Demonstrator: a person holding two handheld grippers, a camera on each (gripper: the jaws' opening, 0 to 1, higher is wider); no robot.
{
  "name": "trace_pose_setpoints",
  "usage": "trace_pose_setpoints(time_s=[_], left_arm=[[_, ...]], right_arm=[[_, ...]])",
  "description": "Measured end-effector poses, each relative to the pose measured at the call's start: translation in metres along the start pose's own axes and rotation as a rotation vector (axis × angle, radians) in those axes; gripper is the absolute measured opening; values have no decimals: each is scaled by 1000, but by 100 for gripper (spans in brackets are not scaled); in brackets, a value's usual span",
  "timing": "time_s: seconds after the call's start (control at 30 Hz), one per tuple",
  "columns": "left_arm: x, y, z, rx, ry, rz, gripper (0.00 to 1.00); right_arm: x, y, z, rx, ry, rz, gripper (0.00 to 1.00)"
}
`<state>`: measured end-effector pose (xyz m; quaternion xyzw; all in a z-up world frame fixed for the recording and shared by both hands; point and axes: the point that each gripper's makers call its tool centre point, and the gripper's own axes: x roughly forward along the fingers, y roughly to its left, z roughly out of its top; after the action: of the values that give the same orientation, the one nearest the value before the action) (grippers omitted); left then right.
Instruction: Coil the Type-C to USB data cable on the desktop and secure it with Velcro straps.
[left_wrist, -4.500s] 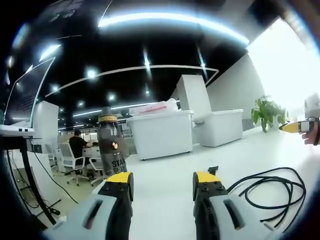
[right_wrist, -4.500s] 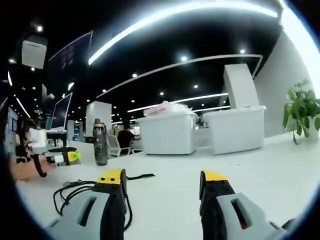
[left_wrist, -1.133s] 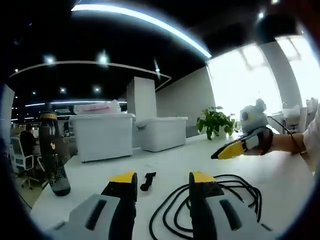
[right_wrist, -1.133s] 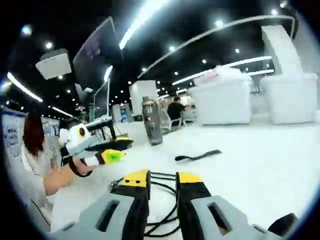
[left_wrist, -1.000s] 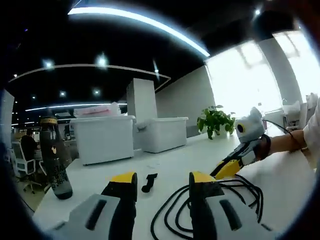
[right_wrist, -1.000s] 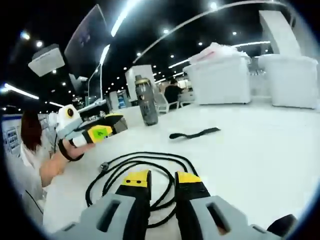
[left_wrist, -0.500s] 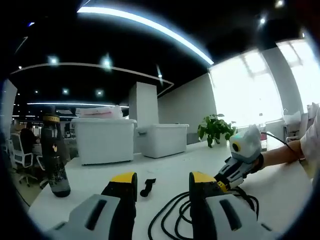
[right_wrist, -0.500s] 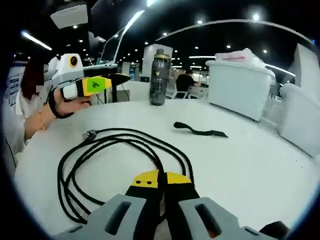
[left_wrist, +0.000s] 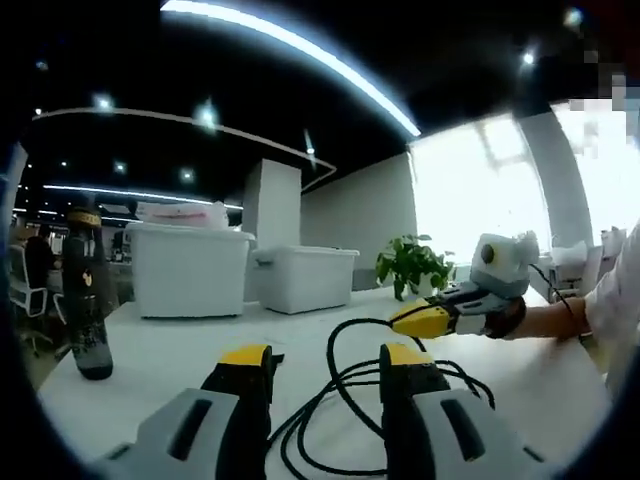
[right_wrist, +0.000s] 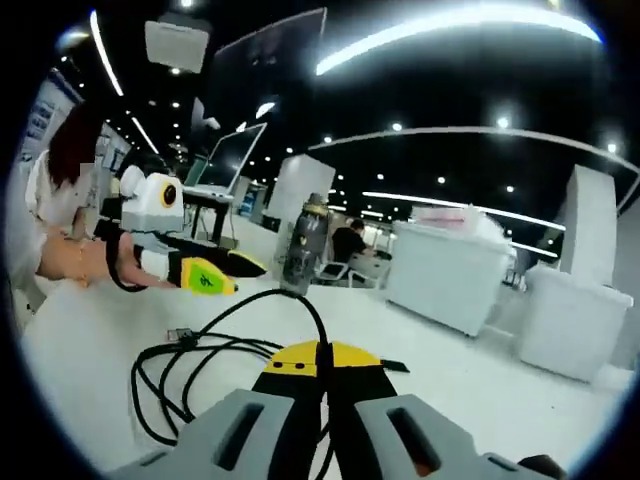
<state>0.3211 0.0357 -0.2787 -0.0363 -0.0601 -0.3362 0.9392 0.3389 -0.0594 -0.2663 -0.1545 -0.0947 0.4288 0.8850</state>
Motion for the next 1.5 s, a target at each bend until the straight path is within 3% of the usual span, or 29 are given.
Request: trace_pose_setpoints(time_s=[0.1, 0.13, 0.2, 0.23, 0.27, 0.33, 0.47, 0.53, 0.63, 0.7, 0.8, 0.9, 1.17, 1.3, 1.4, 1.5], left_arm=[[2, -3, -5, 40, 20, -1, 43], [3, -3, -6, 63, 23, -2, 37], [2, -3, 0, 126, 1, 14, 16], [0, -6, 2, 121, -13, 6, 9], [0, -3, 8, 126, -44, 23, 7], [-3, 2, 11, 123, -46, 37, 5], [-7, 8, 18, 111, -68, 50, 4], [-10, 12, 25, 178, -85, 89, 4], [-15, 10, 36, 207, -112, 95, 4], [-17, 7, 44, 205, -139, 81, 4], [-19, -4, 51, 243, -163, 39, 4], [-19, -15, 53, 270, -172, 5, 4], [-19, -34, 55, 315, -191, -61, 4], [-18, -36, 55, 341, -188, -73, 4], [-17, -38, 55, 338, -185, -89, 4], [-15, -39, 53, 348, -178, -92, 4]], right_arm=[[-5, 8, 14, -11, -43, 5, 0], [-6, 10, 16, -15, -50, 5, 0], [-7, 11, 19, -32, -57, 2, 0], [-7, 11, 18, -34, -58, -1, 1], [-8, 10, 18, -35, -64, -8, 1], [-7, 12, 17, 6, -70, 10, 2], [-5, 15, 14, 181, -89, 38, 4], [-7, 3, 18, 247, -110, 11, 6], [-15, -23, 25, 337, -146, -39, 9], [-13, -33, 13, 386, -92, -37, 9], [-5, -27, -10, 466, -25, 6, 14], [7, -3, -33, 570, 51, 105, 24], [26, 35, -56, 786, 161, 238, 23], [27, 48, -63, 757, 200, 265, 21], [24, 60, -76, 690, 273, 278, 15], [24, 54, -74, 667, 247, 262, 4]])
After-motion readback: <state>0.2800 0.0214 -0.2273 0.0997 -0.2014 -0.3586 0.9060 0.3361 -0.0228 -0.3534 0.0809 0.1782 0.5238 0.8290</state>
